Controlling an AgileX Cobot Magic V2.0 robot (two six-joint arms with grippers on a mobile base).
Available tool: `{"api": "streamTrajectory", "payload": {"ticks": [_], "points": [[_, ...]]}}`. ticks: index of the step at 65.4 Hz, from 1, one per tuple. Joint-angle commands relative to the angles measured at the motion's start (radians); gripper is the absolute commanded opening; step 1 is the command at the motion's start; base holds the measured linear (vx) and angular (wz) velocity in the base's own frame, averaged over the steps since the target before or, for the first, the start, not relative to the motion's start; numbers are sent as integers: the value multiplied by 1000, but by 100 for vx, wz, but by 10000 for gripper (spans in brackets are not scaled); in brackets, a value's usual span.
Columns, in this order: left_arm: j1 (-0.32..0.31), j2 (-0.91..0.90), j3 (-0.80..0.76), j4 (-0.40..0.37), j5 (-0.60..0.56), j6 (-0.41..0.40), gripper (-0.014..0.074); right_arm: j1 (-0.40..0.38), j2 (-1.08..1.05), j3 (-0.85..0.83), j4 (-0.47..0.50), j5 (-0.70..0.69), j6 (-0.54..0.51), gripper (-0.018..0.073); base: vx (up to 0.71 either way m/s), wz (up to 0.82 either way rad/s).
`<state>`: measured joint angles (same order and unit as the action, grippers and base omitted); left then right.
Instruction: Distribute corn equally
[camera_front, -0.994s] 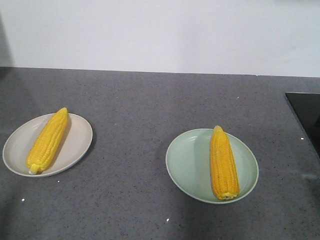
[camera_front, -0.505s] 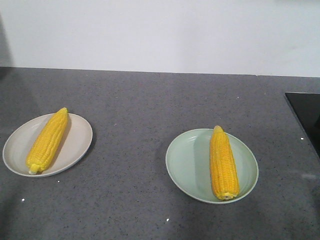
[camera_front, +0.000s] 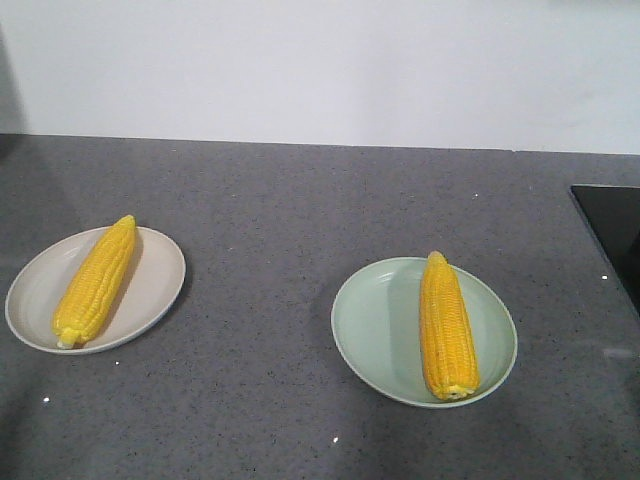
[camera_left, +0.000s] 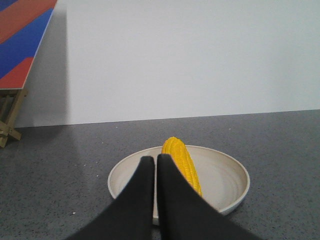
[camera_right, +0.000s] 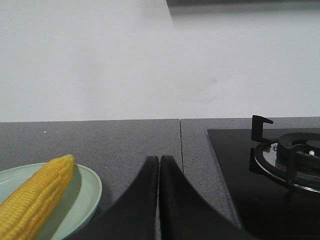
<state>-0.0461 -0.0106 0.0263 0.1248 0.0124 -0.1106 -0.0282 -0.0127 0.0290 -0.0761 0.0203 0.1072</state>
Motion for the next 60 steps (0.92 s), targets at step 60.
{"api": "streamTrajectory", "payload": {"ticks": [60], "points": [[4, -17, 14, -7, -81, -3, -6, -7, -2, 8, -12, -82, 4, -11, 0, 0]]}}
